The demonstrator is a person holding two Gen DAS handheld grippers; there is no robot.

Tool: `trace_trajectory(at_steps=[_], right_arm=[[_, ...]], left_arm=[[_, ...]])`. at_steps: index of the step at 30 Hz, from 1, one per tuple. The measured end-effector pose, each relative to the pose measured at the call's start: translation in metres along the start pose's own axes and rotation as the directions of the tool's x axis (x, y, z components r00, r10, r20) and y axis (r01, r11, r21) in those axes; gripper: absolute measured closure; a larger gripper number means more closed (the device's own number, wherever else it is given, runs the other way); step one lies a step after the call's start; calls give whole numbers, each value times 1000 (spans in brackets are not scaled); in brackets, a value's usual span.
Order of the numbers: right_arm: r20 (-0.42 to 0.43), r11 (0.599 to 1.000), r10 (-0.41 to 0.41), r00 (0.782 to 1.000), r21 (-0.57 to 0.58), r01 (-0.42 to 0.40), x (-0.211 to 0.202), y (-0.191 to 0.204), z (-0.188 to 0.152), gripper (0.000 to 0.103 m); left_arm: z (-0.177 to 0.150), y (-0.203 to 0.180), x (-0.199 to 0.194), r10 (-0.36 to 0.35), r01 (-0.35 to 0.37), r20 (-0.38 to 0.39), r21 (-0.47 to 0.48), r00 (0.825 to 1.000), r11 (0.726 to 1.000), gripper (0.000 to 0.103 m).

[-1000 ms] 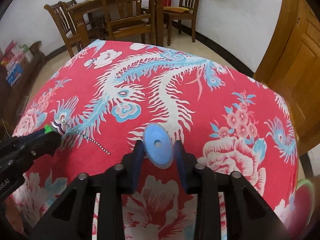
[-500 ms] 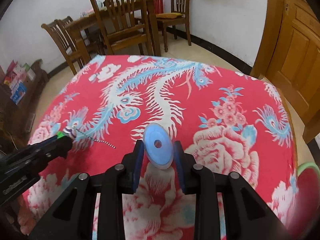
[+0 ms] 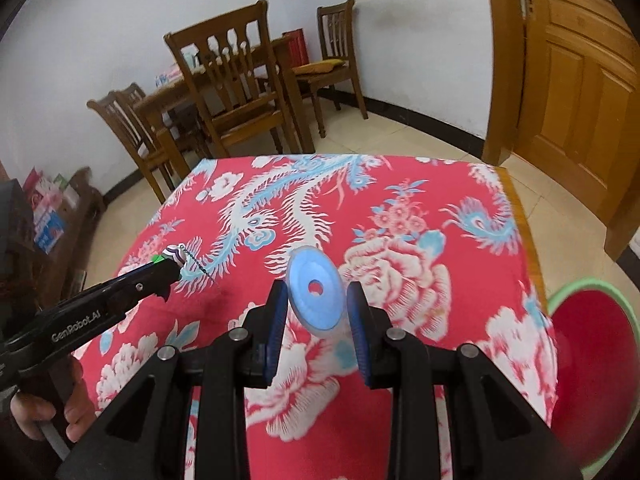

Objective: Collect trash
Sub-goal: 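Carry the figurine and blue disc over the red bucket with both grippers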

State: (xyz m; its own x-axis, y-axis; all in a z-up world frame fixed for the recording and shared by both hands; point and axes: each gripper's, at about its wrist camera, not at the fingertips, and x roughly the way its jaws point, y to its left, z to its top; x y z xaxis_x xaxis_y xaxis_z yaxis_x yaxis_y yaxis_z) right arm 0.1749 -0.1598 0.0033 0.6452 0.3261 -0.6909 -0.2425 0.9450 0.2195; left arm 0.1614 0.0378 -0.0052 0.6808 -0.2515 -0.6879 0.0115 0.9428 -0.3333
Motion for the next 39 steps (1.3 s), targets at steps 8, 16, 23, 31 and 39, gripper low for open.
trace_trajectory(at_steps=[8,16,23,31,39], right_arm=[[41,998,4,999,70,-7,-33,-28,-14,71],[87,989,-13,996,149,0,-65,-63,-30,71],[120,975,-60,991,222,32,-92,-98,-43,70],[135,947,-141,981,308,94,-119,-142,-61,70],[113,909,-215,970,387,157,-134,-183,-82,70]], left_arm=[[-3,-32,-5,-41,41,-2,44,999,998,80],[-9,-71,-5,-91,92,-19,96,996,991,80],[-14,-111,-3,-139,144,-43,156,989,977,80],[-22,-161,2,-202,215,-76,230,976,949,80],[-38,-204,18,-244,274,-135,291,960,917,80]])
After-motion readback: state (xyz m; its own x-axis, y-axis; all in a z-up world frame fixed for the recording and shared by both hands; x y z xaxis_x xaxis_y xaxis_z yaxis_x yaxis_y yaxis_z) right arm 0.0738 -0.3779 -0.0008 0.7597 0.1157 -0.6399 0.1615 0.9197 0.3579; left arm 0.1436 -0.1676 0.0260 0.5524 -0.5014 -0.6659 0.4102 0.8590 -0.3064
